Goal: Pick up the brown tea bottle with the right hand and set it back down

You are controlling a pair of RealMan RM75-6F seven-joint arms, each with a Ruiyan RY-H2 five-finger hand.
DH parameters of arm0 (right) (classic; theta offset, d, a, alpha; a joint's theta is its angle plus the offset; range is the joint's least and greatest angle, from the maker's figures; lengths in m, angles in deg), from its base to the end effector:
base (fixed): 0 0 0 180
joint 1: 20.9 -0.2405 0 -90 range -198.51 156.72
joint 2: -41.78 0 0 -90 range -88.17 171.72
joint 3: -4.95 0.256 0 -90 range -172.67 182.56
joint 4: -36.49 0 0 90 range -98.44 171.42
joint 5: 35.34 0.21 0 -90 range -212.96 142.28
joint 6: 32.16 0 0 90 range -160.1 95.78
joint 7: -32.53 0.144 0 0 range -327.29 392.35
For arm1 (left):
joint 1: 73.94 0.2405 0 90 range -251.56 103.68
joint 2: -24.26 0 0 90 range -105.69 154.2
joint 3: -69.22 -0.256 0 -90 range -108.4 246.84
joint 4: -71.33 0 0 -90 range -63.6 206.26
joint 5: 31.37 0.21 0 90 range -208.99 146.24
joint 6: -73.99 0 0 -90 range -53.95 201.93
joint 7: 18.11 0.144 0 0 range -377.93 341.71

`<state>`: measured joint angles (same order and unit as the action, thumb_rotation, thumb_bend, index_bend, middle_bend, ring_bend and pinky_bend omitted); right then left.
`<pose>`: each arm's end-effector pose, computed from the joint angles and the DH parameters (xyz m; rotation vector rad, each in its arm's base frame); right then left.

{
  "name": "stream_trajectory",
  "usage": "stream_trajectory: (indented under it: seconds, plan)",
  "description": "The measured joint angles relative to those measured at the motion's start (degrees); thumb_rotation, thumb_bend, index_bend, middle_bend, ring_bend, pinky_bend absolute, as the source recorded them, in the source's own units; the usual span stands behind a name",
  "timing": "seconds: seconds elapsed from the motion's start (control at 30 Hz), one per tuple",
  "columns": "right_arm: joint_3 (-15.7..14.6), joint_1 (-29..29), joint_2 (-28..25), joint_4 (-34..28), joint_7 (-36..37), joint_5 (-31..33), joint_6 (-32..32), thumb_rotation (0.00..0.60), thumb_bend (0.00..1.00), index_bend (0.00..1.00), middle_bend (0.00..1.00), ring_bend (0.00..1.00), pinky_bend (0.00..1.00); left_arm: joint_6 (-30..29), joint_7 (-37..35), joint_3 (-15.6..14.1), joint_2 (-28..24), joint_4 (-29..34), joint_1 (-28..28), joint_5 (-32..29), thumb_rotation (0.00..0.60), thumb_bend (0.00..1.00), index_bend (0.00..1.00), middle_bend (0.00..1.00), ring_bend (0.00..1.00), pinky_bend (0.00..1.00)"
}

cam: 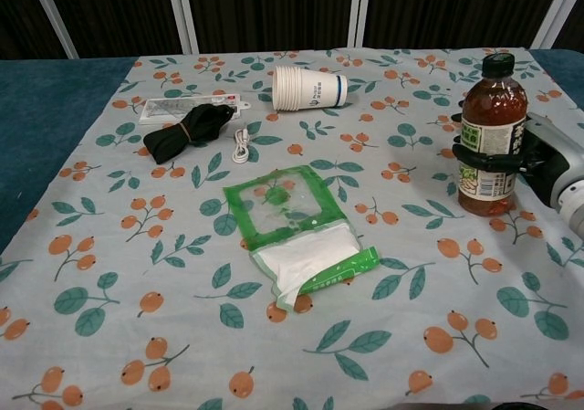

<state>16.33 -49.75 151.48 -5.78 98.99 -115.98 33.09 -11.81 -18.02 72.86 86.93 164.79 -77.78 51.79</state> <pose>-0.2704 -0.3308 -0.0473 0.9406 -1.8295 1.6798 -0.3167 0.1780 0.1717 -1.3197 -0.9080 -0.8831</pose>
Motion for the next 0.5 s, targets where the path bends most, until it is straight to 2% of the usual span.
stream_trajectory:
  seconds: [0.3,0.5]
  plan:
    - [0.0,1.6,-2.5,-2.0,2.8,-0.6,2.8,0.6,0.14,0.0,0.02,0.06,0.17,0.1,0.2,0.0,0.0,0.1,0.0,-0.1,0.6,0.37,0.03,0.0,0.0,0.0]
    - [-1.7,4.3,-5.4,-4.6,2.2,-1.8,5.5,0.6,0.14,0.0,0.03,0.07,0.17,0.0,0.3,-0.1,0.0,0.3,0.0,0.0,0.6,0.37,0.03,0.0,0.0,0.0]
